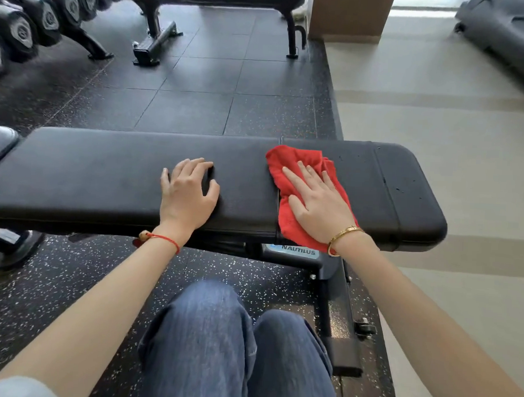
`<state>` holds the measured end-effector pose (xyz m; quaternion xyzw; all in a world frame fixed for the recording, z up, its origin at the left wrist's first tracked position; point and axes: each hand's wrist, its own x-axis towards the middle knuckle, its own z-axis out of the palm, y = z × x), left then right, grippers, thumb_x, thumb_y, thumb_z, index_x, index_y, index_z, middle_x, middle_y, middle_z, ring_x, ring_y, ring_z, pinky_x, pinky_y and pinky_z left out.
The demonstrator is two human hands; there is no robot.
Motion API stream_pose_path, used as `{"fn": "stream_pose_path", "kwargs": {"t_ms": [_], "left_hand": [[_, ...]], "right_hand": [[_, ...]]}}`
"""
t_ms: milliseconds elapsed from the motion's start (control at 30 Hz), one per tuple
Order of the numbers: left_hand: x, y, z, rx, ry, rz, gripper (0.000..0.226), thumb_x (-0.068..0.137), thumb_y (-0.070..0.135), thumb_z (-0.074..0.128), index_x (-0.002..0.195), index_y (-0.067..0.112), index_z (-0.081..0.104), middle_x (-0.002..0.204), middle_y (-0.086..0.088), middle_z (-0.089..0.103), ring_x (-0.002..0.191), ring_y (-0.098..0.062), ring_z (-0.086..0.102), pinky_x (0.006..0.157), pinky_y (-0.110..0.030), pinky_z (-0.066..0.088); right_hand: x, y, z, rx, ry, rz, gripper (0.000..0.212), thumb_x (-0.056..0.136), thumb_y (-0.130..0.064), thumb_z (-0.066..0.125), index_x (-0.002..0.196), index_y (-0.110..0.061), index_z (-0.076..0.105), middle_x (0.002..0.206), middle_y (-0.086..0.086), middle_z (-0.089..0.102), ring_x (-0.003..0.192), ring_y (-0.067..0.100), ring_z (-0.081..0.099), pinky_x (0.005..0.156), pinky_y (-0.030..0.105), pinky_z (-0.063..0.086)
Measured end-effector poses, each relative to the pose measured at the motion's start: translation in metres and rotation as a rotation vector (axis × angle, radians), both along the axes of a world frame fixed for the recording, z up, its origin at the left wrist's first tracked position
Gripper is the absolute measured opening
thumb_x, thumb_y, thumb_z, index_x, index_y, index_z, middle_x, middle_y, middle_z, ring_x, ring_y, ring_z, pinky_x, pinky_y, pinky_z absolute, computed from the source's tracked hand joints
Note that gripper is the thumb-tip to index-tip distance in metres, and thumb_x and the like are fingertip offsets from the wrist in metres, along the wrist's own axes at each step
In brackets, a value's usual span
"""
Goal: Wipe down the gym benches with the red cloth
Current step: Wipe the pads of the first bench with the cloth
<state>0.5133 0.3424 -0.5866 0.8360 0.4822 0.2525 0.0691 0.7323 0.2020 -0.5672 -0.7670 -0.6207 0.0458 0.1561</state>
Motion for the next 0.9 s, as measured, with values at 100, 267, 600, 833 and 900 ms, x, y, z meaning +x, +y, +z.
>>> {"fn": "stream_pose_path", "kwargs": {"t_ms": [100,267,600,833,900], "left_hand": [[0.002,-0.002,0.001,-0.001,0.019,0.012,0.039,0.093,0.027,0.052,0.131,0.017,0.057,0.141,-0.001,0.054,0.138,-0.023,0.04,0.118,-0.06,0.019],[0.005,-0.006,0.007,-0.014,0.052,0.025,0.041,0.093,0.026,0.051,0.133,0.015,0.055,0.143,-0.004,0.053,0.14,-0.024,0.039,0.118,-0.057,0.02],[0.028,-0.013,0.012,-0.073,0.001,-0.008,0.038,0.097,0.021,0.045,0.133,0.013,0.056,0.146,-0.005,0.049,0.142,-0.023,0.035,0.121,-0.051,0.016],[0.077,-0.038,0.013,-0.096,0.081,-0.153,0.046,0.097,0.028,0.043,0.143,0.018,0.046,0.154,-0.004,0.039,0.147,-0.022,0.025,0.122,-0.052,0.013],[0.086,-0.045,0.011,-0.084,0.106,-0.158,0.047,0.097,0.028,0.043,0.143,0.019,0.044,0.154,-0.003,0.038,0.147,-0.022,0.025,0.122,-0.051,0.013]], "right_hand": [[0.023,0.013,0.003,-0.047,-0.005,-0.133,0.057,0.098,-0.028,0.033,0.153,-0.028,0.019,0.162,0.008,0.008,0.15,0.021,0.006,0.122,0.038,-0.005],[0.029,0.055,0.013,-0.1,0.009,-0.184,0.058,0.098,-0.028,0.03,0.154,-0.024,0.016,0.162,0.011,0.003,0.15,0.024,0.004,0.122,0.038,-0.005],[0.032,-0.023,0.0,-0.002,0.009,0.004,0.058,0.097,-0.022,0.037,0.152,-0.027,0.021,0.162,0.006,0.011,0.15,0.02,0.008,0.122,0.035,-0.002],[0.073,0.041,0.011,-0.101,0.011,-0.309,0.057,0.098,-0.024,0.031,0.153,-0.021,0.018,0.161,0.015,0.005,0.15,0.026,0.006,0.121,0.04,-0.004],[0.052,0.047,0.009,-0.089,0.004,-0.222,0.057,0.098,-0.025,0.032,0.153,-0.021,0.018,0.161,0.015,0.005,0.15,0.026,0.006,0.121,0.039,-0.003]]}}
